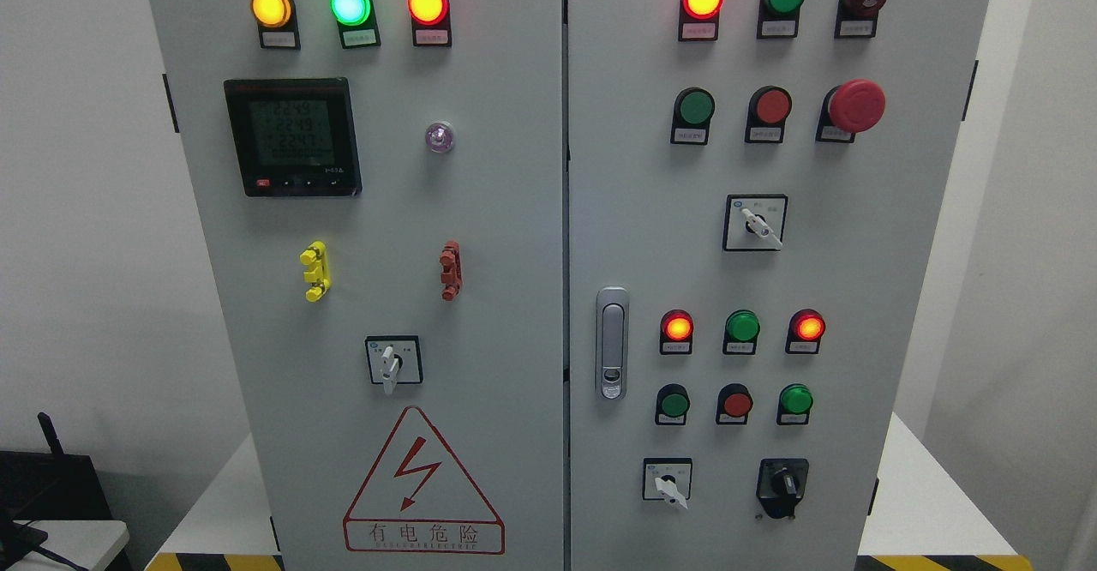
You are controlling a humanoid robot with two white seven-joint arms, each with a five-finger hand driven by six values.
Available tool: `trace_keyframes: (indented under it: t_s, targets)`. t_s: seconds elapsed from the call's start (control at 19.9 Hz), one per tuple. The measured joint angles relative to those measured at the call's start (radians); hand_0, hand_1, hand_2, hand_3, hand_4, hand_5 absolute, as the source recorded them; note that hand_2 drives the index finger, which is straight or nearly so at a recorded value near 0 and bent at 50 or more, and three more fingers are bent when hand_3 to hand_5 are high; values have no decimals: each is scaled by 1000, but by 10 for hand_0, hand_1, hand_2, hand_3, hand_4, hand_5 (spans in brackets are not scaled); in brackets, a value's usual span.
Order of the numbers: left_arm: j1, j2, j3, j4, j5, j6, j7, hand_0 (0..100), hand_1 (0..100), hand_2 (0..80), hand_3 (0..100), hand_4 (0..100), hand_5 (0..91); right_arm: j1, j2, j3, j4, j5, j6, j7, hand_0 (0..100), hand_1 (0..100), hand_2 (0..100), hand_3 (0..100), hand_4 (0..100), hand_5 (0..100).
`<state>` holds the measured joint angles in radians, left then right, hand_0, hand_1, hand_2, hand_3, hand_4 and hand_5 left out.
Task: Turn on light switch 1
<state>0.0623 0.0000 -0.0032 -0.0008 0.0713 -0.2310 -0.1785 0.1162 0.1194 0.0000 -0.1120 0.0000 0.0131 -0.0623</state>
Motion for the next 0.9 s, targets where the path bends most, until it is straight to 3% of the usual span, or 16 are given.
trace_keyframes:
  t_s: [0.5, 0.9]
  targets:
    - [3, 0, 7, -15, 2, 0, 9, 522, 0, 0, 0, 54, 77, 0, 0, 0, 0, 0, 0, 0, 120, 389, 0, 0, 0, 0]
    - [20, 0, 82, -71, -1, 2, 17, 516, 0, 0, 0, 70, 73, 0, 0, 0, 0, 0, 0, 0, 120, 389, 0, 0, 0, 0]
